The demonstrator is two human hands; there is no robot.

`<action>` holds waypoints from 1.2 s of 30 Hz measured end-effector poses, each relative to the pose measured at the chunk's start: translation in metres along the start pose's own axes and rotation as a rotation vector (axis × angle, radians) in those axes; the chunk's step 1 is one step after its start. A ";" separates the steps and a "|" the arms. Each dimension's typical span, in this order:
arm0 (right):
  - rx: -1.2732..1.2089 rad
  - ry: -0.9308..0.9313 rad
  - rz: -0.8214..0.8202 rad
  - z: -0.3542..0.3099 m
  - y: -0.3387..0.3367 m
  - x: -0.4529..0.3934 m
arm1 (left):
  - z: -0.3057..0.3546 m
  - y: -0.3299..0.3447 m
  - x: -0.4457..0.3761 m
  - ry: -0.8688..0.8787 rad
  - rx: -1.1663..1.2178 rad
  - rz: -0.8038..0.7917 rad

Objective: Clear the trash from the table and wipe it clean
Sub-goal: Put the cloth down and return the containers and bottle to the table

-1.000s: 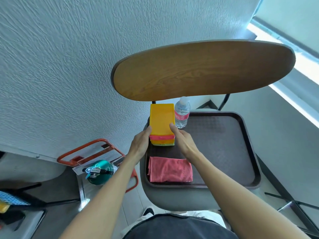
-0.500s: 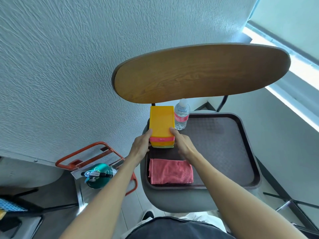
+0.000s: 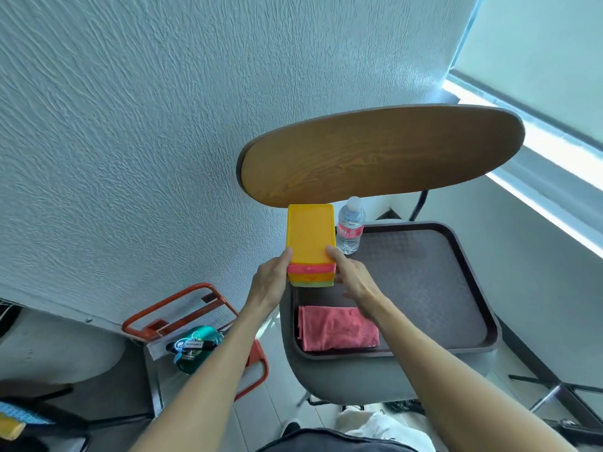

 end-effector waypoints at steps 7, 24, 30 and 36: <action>-0.047 -0.071 0.067 -0.018 0.003 0.038 | 0.028 -0.014 0.027 0.094 -0.008 -0.018; -0.182 -0.296 0.354 -0.081 -0.039 0.172 | 0.147 -0.002 0.109 0.448 -0.020 -0.263; -0.183 -0.348 0.479 -0.110 -0.079 0.228 | 0.206 0.021 0.147 0.552 -0.033 -0.318; -0.186 -0.386 0.653 -0.136 -0.129 0.288 | 0.266 0.053 0.187 0.668 -0.080 -0.411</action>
Point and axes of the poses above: each hand's wrist, its own x-axis away from the middle knuckle, its own y-axis out of the palm, z = x × y, the point moved 7 cm from there along -x, towards the middle knuckle, and after that the axes turned 7 degrees about -x, right-handed, at the moved point
